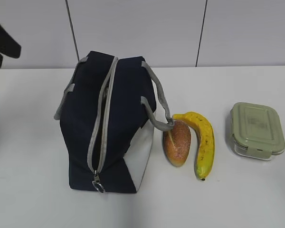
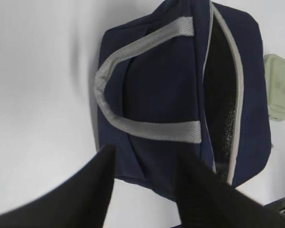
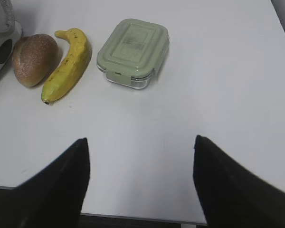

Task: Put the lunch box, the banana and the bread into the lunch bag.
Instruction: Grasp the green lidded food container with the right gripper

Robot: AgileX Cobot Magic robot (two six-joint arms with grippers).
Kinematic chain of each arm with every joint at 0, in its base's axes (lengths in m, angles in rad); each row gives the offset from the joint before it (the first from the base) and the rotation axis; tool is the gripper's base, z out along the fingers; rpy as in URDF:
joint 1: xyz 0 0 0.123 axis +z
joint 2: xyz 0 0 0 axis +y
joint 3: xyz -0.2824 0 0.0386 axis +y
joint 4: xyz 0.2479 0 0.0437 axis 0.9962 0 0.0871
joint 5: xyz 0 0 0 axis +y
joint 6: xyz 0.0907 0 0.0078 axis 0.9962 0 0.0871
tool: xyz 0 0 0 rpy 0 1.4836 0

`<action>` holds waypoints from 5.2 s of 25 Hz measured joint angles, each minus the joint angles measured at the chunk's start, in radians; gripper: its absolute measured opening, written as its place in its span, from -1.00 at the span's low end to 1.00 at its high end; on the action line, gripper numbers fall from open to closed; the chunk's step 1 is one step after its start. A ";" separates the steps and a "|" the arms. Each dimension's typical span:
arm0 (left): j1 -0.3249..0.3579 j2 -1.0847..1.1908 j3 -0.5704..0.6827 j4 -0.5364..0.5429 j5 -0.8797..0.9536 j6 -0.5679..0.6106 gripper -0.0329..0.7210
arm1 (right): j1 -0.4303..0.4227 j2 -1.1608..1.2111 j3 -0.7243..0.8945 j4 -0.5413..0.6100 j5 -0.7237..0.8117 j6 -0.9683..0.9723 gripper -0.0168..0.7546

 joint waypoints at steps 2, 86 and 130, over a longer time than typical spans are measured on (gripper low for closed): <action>-0.039 0.053 -0.056 0.000 0.004 0.004 0.06 | 0.000 0.000 0.000 0.000 0.000 0.000 0.36; -0.304 0.421 -0.277 0.222 -0.031 -0.101 -0.92 | -0.071 1.061 -0.112 0.348 -0.419 -0.035 0.36; -0.304 0.421 -0.277 0.216 -0.029 -0.101 -0.92 | -0.471 1.828 -0.553 0.790 -0.238 -0.431 0.36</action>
